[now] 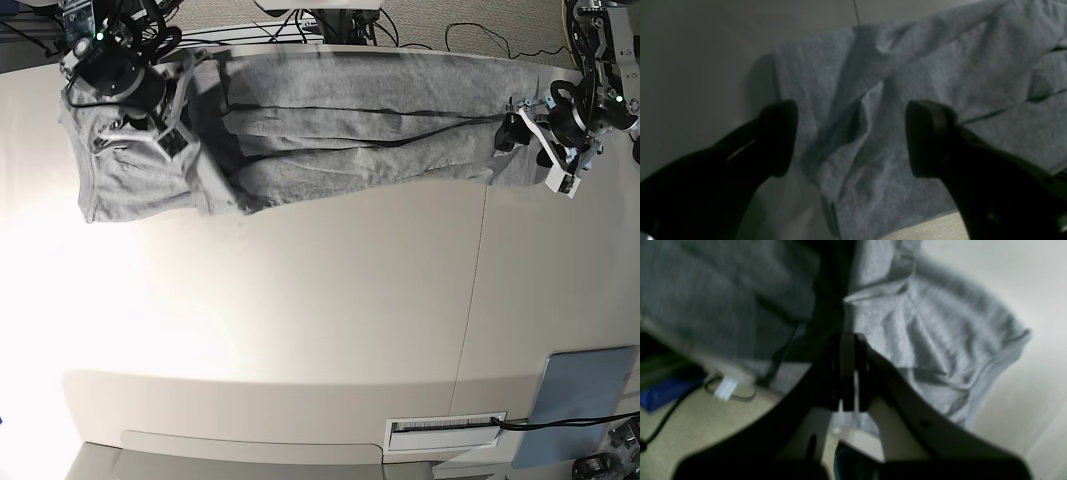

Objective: Fold the T-shirt properly
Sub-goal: 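Tuck the sleeve end onto the folded strip with the right gripper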

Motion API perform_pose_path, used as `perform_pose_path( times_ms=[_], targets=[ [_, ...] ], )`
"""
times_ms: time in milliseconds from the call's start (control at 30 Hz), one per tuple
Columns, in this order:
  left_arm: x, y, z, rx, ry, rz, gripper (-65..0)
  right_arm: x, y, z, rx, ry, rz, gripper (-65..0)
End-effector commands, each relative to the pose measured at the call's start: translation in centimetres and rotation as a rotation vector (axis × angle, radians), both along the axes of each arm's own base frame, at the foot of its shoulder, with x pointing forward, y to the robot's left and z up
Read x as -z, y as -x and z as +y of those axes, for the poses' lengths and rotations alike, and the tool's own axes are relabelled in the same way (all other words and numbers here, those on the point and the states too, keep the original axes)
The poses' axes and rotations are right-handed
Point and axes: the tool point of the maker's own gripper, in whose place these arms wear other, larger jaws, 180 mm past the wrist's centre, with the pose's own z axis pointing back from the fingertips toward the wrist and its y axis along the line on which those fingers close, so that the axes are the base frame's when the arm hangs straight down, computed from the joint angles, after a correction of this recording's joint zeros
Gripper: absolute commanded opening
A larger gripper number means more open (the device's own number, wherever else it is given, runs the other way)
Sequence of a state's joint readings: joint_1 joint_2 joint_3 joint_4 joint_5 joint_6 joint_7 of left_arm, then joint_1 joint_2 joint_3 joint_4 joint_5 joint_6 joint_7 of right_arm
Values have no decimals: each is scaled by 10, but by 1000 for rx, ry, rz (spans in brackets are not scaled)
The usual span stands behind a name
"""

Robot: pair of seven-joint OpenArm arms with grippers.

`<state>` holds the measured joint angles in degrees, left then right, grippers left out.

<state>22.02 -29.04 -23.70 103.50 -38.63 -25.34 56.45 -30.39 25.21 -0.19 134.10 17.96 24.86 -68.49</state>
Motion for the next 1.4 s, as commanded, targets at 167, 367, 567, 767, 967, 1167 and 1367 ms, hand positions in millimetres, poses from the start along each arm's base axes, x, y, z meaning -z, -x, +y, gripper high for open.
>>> perform_pose_path(
  times_ms=[167,367,567,767,967,1167,1367],
  targets=[
    [-11,-8,3,9,-7,-41,-152,5,22,9,-36,-39,51,-650],
    [-11,-8,3,9,-7,-41,-152,4,28,21,-70,-102,77,-650],
    [-11,-8,3,9,-7,-41,-152,3,32,30,-86,-153,97,-650],
    [-11,-8,3,9,-7,-41,-152,4,46,42,-177,-187,155,-650],
    [-11,-8,3,9,-7,-41,-152,4,47,43,-193,-185,154,-612],
    [-11,-8,3,9,-7,-41,-152,2,47,47,-242,-191,139,-420],
    [-11,-8,3,9,-7,-41,-152,-8,22,45,-169,-209,29,-420]
  ],
)
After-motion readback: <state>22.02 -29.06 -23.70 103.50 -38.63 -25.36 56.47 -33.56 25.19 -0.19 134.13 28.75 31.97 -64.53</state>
